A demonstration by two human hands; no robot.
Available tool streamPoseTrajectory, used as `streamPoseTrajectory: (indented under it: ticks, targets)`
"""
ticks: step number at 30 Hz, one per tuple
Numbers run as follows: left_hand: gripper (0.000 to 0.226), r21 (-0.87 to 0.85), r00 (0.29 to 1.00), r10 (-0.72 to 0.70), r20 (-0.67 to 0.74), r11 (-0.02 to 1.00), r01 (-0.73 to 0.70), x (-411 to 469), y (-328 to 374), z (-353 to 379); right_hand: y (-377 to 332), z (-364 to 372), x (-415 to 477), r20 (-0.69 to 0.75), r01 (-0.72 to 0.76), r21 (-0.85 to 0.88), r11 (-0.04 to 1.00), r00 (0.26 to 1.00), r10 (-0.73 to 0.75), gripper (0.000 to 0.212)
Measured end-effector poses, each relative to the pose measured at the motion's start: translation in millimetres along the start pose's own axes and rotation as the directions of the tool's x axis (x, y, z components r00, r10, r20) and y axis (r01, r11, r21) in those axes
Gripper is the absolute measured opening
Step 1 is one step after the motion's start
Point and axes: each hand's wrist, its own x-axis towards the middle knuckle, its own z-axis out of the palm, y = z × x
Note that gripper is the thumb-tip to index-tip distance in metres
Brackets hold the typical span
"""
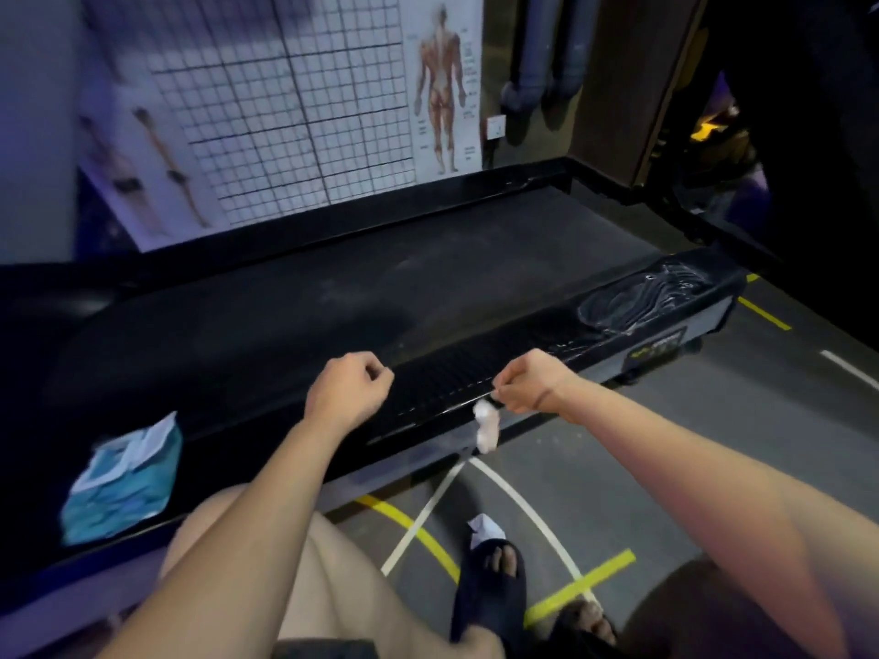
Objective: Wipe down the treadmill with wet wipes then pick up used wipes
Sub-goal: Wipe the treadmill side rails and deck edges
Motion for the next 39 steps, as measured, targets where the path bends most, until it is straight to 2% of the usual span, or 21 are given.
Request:
streamPoseTrajectory:
  ticks: [3, 6, 8, 10, 12, 15, 17, 19, 22, 25, 28, 30, 33, 37, 39]
  targets:
    - [0.022, -0.048, 0.997, -0.055, -0.055, 0.997, 0.052, -18.3, -42.1, 3.4, 3.4, 30.7, -1.0, 0.101, -0.002, 0.047, 0.999, 0.995, -0.003, 0.014]
    - [0.018, -0.067, 0.971, -0.143, -0.189, 0.989, 0.133, -32.1, -74.1, 2.0, -1.3, 44.0, -0.2, 0.091, 0.073, -0.032, 0.997, 0.993, -0.069, 0.012]
    - [0.013, -0.122, 0.922, -0.219, -0.319, 0.974, 0.190, -37.7, -96.6, -2.0, -18.6, 55.0, 1.5, 0.079, 0.147, -0.052, 0.988, 0.987, -0.143, 0.010]
    - [0.011, -0.200, 0.831, -0.291, -0.473, 0.955, 0.221, -39.7, -119.9, -11.2, -40.5, 71.2, 5.3, 0.085, 0.194, 0.008, 0.981, 0.977, -0.194, 0.011]
    - [0.015, -0.275, 0.744, -0.355, -0.566, 0.932, 0.236, -41.9, -140.1, -21.6, -63.8, 87.8, 6.5, 0.096, 0.238, 0.114, 0.964, 0.964, -0.250, 0.017]
    - [0.026, -0.401, 0.578, -0.539, -0.613, 0.842, 0.360, -46.7, -163.9, -34.7, -94.4, 108.0, 0.9, 0.110, 0.305, 0.243, 0.921, 0.935, -0.338, 0.024]
    - [0.039, -0.417, 0.480, -0.633, -0.607, 0.768, 0.485, -53.4, -182.3, -42.5, -110.5, 119.4, -7.0, 0.110, 0.336, 0.294, 0.895, 0.918, -0.381, 0.026]
    - [0.053, -0.319, 0.490, -0.665, -0.564, 0.723, 0.613, -58.1, -201.5, -45.4, -118.4, 126.4, -12.1, 0.110, 0.354, 0.325, 0.877, 0.907, -0.407, 0.030]
    - [0.064, -0.156, 0.564, -0.683, -0.463, 0.690, 0.707, -60.8, -226.3, -46.3, -121.9, 127.9, -19.7, 0.139, 0.360, 0.317, 0.877, 0.897, -0.419, 0.032]
    - [0.079, -0.277, 0.521, -0.791, -0.321, 0.604, 0.747, -53.2, -238.6, -53.0, -118.2, 124.9, -24.8, 0.126, 0.365, 0.312, 0.877, 0.899, -0.419, 0.035]
    - [0.085, -0.298, 0.490, -0.848, -0.203, 0.530, 0.794, -41.6, -247.7, -54.8, -106.2, 119.1, -24.9, 0.101, 0.365, 0.293, 0.884, 0.907, -0.408, 0.036]
    - [0.069, -0.318, 0.522, -0.823, -0.224, 0.568, 0.759, -39.7, -253.6, -53.9, -100.4, 114.3, -24.6, 0.089, 0.362, 0.274, 0.891, 0.913, -0.398, 0.035]
    - [0.038, -0.318, 0.553, -0.762, -0.336, 0.645, 0.695, -37.4, -258.9, -47.9, -97.4, 109.4, -21.8, 0.039, 0.341, 0.294, 0.893, 0.929, -0.368, 0.035]
    - [0.026, -0.288, 0.632, -0.631, -0.451, 0.773, 0.566, -37.3, -238.1, -38.9, -98.4, 109.0, -20.2, 0.031, 0.321, 0.332, 0.887, 0.936, -0.350, 0.037]
    - [0.025, -0.239, 0.703, -0.510, -0.496, 0.858, 0.454, -39.9, -220.7, -33.4, -100.9, 105.1, -24.0, 0.022, 0.329, 0.348, 0.878, 0.933, -0.358, 0.036]
